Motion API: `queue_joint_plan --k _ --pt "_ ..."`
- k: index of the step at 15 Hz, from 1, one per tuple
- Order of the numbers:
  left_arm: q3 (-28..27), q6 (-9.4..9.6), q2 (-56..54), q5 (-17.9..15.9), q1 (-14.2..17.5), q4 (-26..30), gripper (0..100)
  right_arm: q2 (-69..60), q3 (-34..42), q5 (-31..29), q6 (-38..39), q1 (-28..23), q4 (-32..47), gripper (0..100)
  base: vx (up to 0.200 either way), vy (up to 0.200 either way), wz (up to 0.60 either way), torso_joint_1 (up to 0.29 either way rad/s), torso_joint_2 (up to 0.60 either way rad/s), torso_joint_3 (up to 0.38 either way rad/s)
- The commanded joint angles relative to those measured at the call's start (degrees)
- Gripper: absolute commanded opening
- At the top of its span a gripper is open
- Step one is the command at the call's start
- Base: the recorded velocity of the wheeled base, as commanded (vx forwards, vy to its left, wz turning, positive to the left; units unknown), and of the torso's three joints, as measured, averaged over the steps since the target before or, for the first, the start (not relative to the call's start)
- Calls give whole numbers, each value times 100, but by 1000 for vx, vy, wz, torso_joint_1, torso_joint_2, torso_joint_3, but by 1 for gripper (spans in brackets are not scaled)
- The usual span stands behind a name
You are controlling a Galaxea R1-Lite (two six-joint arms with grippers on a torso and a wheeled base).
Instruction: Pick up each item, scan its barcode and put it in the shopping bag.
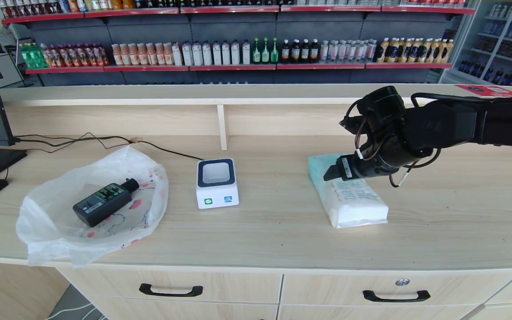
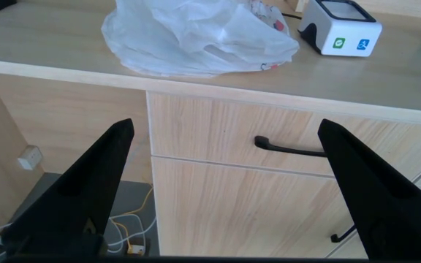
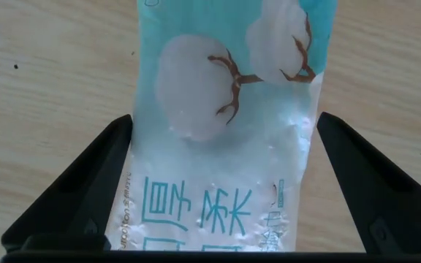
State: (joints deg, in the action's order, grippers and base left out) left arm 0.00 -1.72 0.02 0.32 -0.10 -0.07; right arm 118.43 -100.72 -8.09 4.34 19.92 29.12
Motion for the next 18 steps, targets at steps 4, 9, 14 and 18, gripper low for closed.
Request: queue_joint_plan --k 4,9,14,18 --pt "0 -4 -2 3 1 -1 100 171 105 1 41 65 14 100 0 0 0 0 0 0" --pt "0 -4 -2 3 1 -1 100 259 52 282 -21 82 85 100 0 0 0 0 0 0" --pt "0 -4 -2 3 1 -1 100 409 26 256 -30 73 85 100 0 0 0 0 0 0" --pt "0 -4 -2 3 10 -1 100 409 70 185 -47 65 137 100 0 0 0 0 0 0"
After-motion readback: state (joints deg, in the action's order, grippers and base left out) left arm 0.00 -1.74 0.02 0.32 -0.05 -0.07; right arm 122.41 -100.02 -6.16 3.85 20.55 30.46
